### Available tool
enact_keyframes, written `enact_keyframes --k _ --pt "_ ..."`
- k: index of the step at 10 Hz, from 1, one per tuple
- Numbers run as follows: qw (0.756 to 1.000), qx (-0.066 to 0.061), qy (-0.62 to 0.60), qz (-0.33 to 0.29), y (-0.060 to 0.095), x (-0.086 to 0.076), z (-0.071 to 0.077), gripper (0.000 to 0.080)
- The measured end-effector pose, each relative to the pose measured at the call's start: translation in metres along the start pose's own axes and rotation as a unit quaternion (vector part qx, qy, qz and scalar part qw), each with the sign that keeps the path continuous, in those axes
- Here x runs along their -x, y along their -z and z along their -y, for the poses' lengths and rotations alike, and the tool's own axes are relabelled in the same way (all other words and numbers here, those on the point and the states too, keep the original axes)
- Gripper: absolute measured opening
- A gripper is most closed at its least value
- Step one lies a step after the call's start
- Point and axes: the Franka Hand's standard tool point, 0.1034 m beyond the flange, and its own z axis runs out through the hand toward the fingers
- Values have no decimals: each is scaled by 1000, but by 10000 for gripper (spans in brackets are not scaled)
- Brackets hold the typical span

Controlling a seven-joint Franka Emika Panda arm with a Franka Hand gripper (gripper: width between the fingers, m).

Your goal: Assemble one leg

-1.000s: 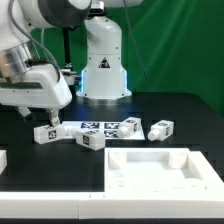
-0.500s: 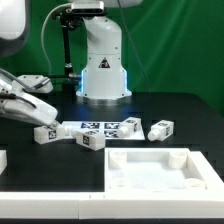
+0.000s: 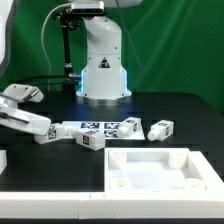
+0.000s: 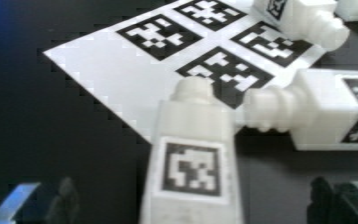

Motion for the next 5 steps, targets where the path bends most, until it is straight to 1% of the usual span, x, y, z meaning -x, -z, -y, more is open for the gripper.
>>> enact_keyframes --k 1,2,3,4,5 --pt "1000 1 -2 -1 -5 -3 -2 649" --pt "1000 4 -1 1 -8 -4 -1 649" --pt "1000 4 0 0 -8 -4 -1 537" --pt "1000 4 0 1 -9 -4 -1 382" --pt "1000 4 1 1 -9 -4 -1 382"
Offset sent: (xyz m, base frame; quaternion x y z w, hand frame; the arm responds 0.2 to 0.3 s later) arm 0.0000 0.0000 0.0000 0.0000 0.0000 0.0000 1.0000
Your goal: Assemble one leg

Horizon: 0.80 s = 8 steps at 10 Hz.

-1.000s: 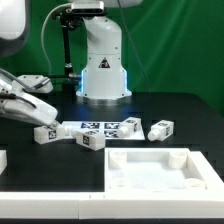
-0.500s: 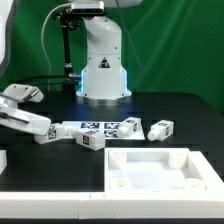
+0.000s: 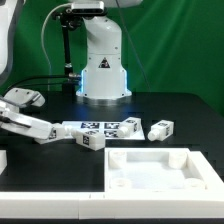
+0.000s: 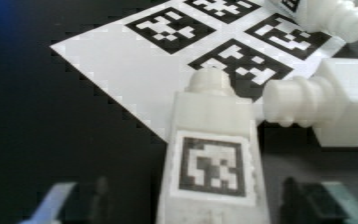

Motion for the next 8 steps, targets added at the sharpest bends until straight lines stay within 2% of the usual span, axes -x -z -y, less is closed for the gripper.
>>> enact_keyframes --k 1,2,4,5,6,7,8 --pt "1000 0 1 1 0 0 0 382" --pt "1000 0 1 1 0 0 0 285" --pt "1000 3 5 -1 1 1 4 285" --pt "999 11 24 -18 14 14 23 285" --pt "999 17 43 -26 25 36 45 285" --pt "997 23 61 -50 36 49 68 285" --pt "991 29 76 -104 45 56 85 285"
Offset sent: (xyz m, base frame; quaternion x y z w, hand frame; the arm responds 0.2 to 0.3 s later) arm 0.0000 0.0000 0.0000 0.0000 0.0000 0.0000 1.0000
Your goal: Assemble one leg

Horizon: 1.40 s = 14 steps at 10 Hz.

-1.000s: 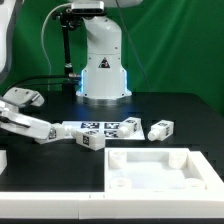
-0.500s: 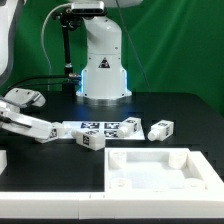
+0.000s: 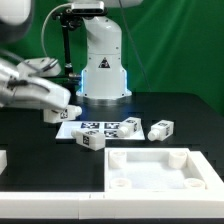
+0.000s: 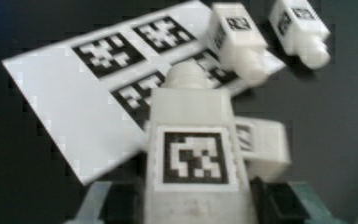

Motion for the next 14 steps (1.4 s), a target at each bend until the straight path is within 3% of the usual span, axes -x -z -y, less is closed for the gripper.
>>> enact_keyframes --k 3,4,5,7,8,12,13,14 --pt "994 7 6 -109 0 -4 0 285" --pt "988 16 13 -156 3 -4 8 285" --pt "979 37 30 -198 8 8 35 286" --pt "943 44 100 -316 24 34 118 286" --pt "925 50 131 -353 25 38 144 287" --pt "868 50 144 -472 32 28 147 287" --pt "825 81 188 -527 32 29 164 287" --pt "802 90 219 -549 29 26 184 287"
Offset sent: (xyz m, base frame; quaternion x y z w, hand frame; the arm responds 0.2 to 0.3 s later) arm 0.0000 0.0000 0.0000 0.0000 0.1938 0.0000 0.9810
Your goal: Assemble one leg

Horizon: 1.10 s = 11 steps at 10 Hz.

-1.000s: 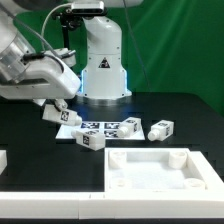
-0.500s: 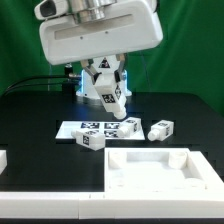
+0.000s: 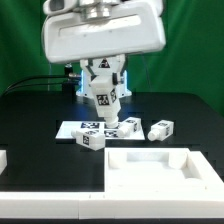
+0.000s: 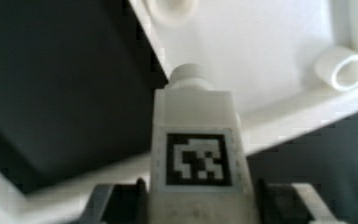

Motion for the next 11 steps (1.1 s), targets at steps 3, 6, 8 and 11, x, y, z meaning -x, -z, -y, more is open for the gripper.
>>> enact_keyframes --k 3,6,8,11 --pt "996 -26 23 -77 -15 -33 64 287" --pt "992 -23 23 -122 -16 -27 57 287" --pt "992 -22 38 -121 -17 -27 59 287" --pt "988 -25 142 -60 -49 -28 113 287"
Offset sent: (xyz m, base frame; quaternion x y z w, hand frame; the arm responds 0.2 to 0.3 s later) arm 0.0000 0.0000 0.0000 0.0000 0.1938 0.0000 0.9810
